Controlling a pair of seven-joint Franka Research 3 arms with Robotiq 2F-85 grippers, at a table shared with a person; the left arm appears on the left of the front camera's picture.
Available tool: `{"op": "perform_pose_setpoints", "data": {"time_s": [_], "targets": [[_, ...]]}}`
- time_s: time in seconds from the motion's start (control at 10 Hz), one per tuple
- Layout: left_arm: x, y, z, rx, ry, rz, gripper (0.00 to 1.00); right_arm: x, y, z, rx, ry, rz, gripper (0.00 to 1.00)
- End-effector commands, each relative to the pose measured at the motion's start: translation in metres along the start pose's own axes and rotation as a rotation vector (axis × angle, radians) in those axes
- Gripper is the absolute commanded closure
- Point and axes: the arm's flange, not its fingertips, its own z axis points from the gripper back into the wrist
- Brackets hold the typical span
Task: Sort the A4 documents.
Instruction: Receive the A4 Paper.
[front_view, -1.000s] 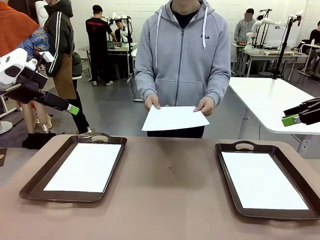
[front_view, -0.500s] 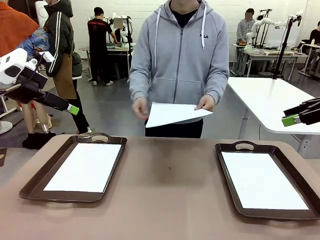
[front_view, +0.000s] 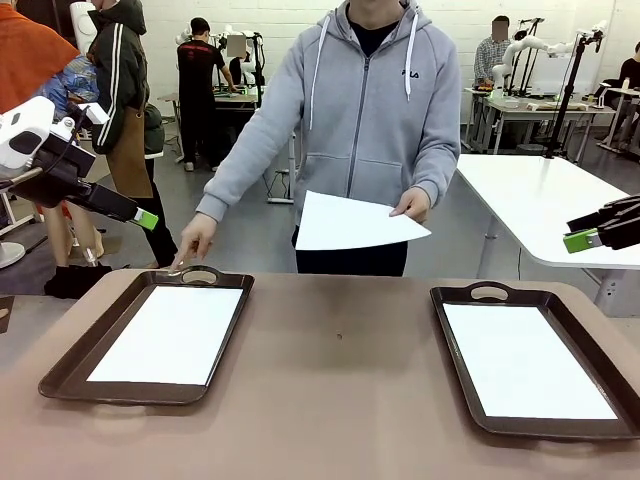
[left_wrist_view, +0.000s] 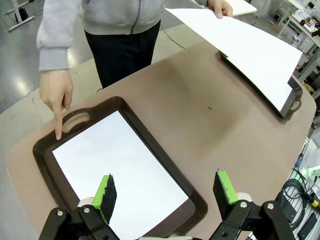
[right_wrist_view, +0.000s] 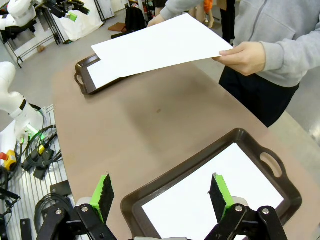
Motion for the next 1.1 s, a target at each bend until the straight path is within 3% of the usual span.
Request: {"op": "perform_pose_setpoints", "data": {"time_s": [0.0,1.0], "targets": [[0.0007,0.0003,0.0003,0.008,-0.008,-0.001,0.0,0.0,0.0002,-0.0008,0.004,-0.001,0.0,0.0],[0.0,0.0,0.0,0.0,0.0,0.0,0.0,0.0,0.0002,-0.0008,0.004,-0.001,0.0,0.0]]}}
